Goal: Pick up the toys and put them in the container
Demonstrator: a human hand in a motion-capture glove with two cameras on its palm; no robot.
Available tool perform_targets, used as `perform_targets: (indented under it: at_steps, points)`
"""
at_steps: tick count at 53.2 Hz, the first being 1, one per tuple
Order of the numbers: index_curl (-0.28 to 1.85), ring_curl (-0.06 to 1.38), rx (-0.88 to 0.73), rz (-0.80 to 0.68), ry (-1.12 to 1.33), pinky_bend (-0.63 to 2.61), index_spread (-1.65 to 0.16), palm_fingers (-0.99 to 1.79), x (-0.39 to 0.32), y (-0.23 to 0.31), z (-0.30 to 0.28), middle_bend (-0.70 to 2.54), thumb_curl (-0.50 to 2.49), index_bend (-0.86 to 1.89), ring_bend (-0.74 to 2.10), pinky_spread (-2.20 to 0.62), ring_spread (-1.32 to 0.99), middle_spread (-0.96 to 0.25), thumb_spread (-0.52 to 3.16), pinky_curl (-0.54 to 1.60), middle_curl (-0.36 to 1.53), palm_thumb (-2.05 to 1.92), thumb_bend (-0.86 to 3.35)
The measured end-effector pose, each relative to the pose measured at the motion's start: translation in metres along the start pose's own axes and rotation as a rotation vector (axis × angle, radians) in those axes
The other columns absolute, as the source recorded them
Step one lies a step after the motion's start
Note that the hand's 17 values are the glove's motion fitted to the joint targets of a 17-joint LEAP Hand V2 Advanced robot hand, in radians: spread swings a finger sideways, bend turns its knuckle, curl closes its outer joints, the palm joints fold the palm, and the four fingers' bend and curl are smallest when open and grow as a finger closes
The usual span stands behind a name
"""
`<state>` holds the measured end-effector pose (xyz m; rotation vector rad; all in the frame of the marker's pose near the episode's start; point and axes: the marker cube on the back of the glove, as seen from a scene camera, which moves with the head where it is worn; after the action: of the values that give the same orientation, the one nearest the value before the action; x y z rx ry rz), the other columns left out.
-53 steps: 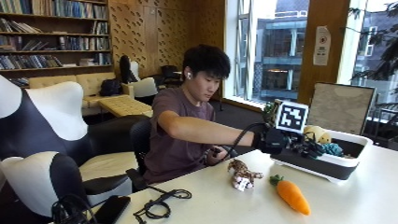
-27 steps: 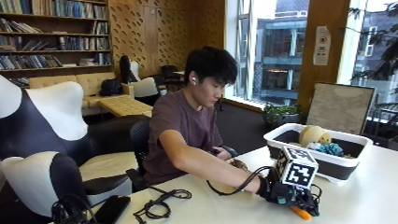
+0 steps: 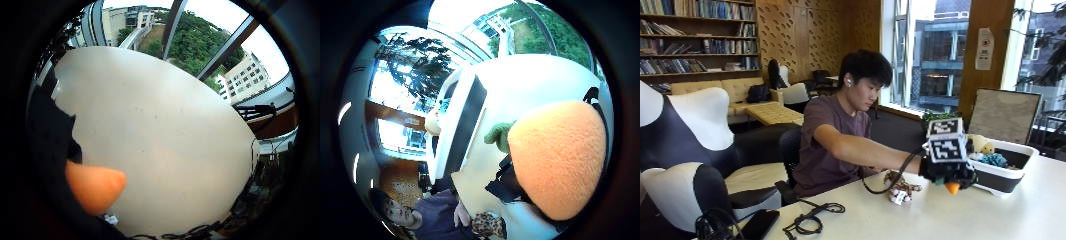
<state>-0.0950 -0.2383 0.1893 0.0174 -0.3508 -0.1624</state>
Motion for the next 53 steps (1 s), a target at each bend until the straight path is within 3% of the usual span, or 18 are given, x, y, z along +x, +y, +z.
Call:
perform_targets:
  at_steps: [11,19,27,32,47,52,53]
  points:
    - [0.72,0.75,0.112,-0.036,0.159,1.02,-0.24,1.2,-0.089,-0.008,-0.109,1.3,0.57,1.01,1.34,-0.41,-0.39,-0.21,0.96,0.61,0.79,0.41,0.05]
    - [0.8,0.77,0.144,-0.119,0.162,1.08,-0.22,1.13,-0.169,-0.011,-0.143,1.37,0.63,1.07,1.41,-0.42,-0.37,-0.18,0.92,0.67,0.82,0.44,0.03]
    - [0.87,0.78,0.118,-0.206,0.182,1.1,-0.2,1.1,-0.249,-0.004,-0.119,1.41,0.67,1.1,1.44,-0.43,-0.36,-0.16,0.89,0.7,0.83,0.44,0.01]
    - [0.9,0.78,0.083,-0.258,0.036,1.11,-0.19,1.08,-0.301,0.005,-0.093,1.42,0.69,1.09,1.46,-0.43,-0.35,-0.15,0.88,0.72,0.84,0.45,-0.01]
    - [0.97,0.76,0.03,-0.257,0.164,1.1,-0.18,1.05,-0.345,0.015,-0.042,1.41,0.73,1.04,1.46,-0.43,-0.34,-0.14,0.88,0.74,0.83,0.42,-0.02]
    - [0.98,0.75,-0.179,-0.209,0.29,1.08,-0.18,0.98,-0.336,0.022,-0.029,1.4,0.72,0.96,1.45,-0.42,-0.33,-0.14,0.92,0.73,0.82,0.36,-0.03]
    - [0.96,0.73,-0.257,-0.213,0.274,1.06,-0.18,0.83,-0.335,0.025,-0.028,1.35,0.68,0.89,1.42,-0.41,-0.33,-0.14,0.97,0.72,0.8,0.26,-0.08]
